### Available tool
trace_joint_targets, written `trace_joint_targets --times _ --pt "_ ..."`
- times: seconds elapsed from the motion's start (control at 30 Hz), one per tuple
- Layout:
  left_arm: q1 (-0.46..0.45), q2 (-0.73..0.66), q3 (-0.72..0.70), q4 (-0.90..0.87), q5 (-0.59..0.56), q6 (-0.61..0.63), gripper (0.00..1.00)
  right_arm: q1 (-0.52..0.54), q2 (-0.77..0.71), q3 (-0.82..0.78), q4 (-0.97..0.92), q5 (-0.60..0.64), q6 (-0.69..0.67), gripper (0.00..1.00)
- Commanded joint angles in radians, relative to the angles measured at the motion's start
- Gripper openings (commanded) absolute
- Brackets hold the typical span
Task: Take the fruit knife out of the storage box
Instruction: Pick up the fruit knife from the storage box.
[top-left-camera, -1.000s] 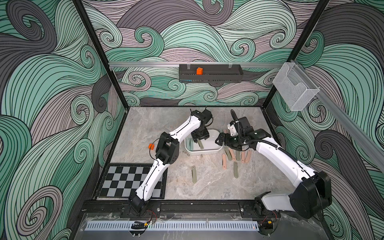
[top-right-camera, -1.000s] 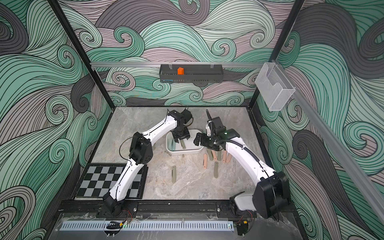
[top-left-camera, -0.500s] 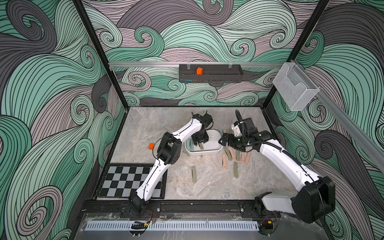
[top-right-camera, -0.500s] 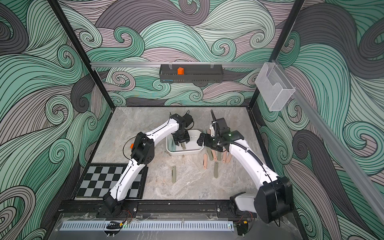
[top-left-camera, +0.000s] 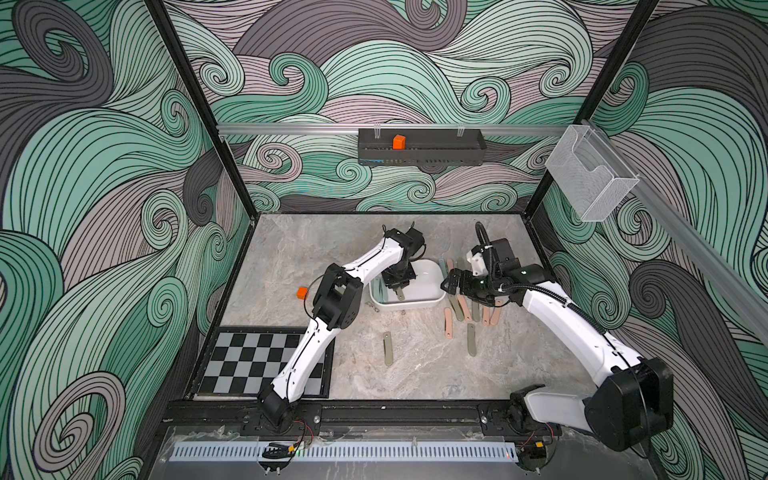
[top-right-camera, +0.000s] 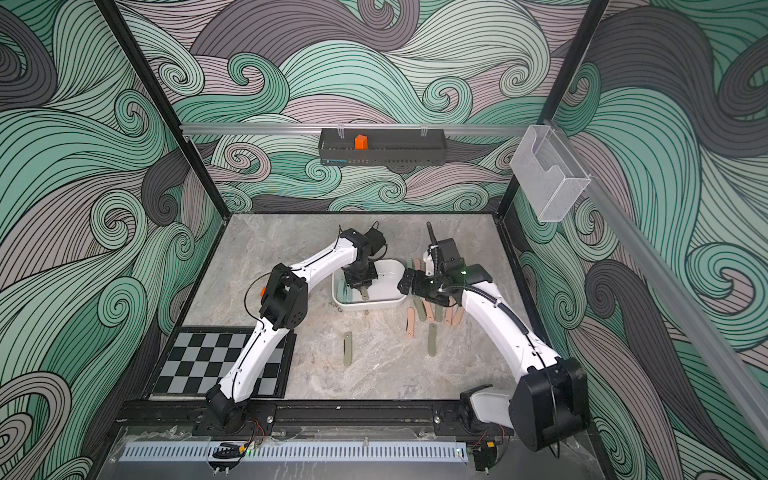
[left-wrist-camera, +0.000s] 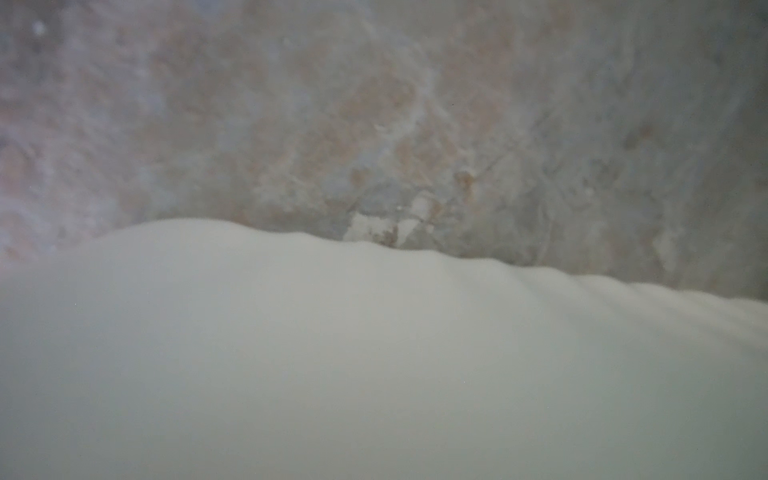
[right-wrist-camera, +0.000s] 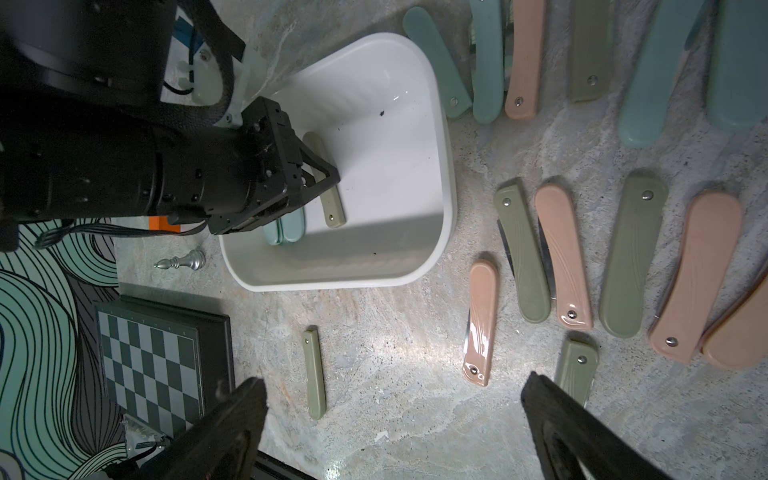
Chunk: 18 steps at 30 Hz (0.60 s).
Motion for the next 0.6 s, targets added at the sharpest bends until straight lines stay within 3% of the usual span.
trace_joint_targets --times 0.0,0.37,0.57 --pt "-0.007 0.047 -0.034 0.047 0.011 0.010 0.00 -0.010 0.008 0.012 -0.005 -0.023 -0.013 0.98" --pt "-0.005 0.055 0.087 -0.053 0.001 0.108 0.01 -0.013 0.041 0.037 0.008 -0.030 -0.009 0.98" --pt "-0.008 0.018 0.064 -0.099 -0.027 0.173 0.02 -0.013 0.065 0.052 0.026 -0.049 0.009 0.98"
